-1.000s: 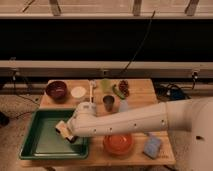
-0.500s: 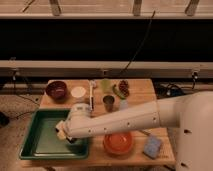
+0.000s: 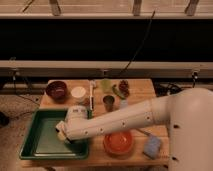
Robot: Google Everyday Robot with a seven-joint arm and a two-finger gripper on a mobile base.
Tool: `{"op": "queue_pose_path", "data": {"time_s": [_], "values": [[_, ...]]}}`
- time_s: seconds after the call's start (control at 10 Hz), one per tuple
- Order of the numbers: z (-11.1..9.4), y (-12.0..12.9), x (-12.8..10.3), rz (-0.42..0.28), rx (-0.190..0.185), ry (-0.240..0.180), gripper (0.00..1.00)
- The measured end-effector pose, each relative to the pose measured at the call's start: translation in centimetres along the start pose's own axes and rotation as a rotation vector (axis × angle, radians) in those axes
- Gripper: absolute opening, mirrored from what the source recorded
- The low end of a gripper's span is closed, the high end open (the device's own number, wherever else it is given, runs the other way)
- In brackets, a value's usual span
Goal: Place eraser in paper cup
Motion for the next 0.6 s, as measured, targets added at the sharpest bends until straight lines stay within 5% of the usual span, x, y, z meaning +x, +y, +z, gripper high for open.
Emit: {"op": "queue_pose_path", "data": {"time_s": [0.6], "values": [[2.2,0.9,-1.4,0.009,-0.025,-0.046,0.61]]}}
